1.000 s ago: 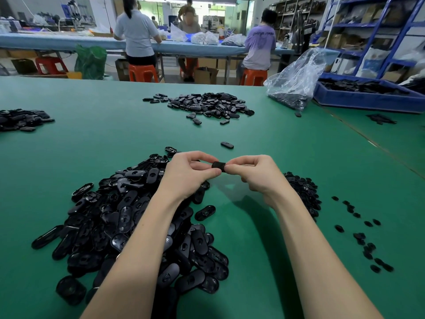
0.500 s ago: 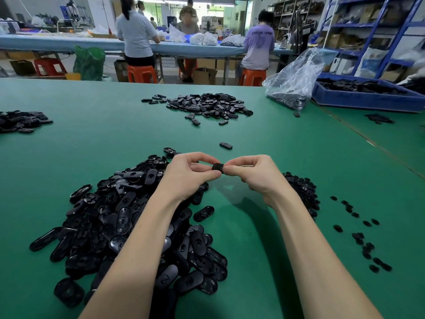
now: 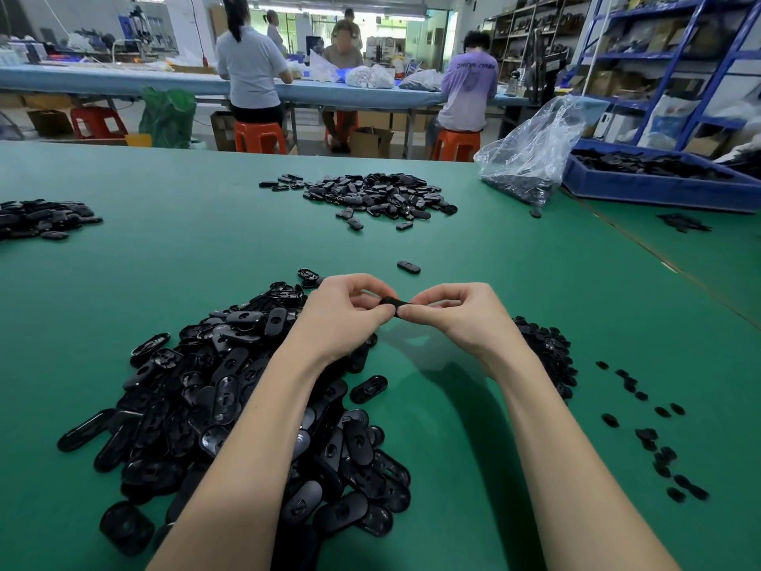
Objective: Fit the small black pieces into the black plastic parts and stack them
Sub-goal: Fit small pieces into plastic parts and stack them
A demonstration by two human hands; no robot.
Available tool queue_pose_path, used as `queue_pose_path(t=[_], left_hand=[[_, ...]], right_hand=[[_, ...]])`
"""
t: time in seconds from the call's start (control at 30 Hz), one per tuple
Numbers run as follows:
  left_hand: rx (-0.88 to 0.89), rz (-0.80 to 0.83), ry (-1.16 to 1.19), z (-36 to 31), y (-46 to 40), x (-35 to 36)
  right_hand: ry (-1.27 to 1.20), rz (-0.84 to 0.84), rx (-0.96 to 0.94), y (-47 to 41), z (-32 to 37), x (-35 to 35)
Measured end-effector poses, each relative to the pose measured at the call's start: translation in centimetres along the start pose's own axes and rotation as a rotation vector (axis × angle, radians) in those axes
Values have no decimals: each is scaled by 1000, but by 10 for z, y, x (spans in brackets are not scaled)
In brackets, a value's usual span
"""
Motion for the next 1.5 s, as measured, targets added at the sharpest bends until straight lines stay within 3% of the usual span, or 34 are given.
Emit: queue_pose_path(t=[0.13,0.87,1.17,1.23,1.37,1.5], left_hand=[[42,-68,-129,-5,-3,-3],[40,-91,-51,6,-6,2],[48,-159,-122,2,-5,8],[33,-170,-250,-3,-3,11],[14,-71,-790,-11,4,39],[29,10,-959,-14,3,51]], right_hand=[[69,-45,-56,-1,5,-1],[213,-90,-57,3,8,5],[234,-114,-85,3,8,6],[307,-125,-80,3,10,9],[670,-267,-41,6,16,25],[813,-324,29,1,13,30]])
Point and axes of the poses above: each hand's wrist, its own y-axis away from the middle knuckle, its own x-axis out of the palm, z = x × y, the point moved 1 cm from there along -y, towards the middle knuckle, and after that the axes turned 10 degrees about z, right-handed, at the moved point
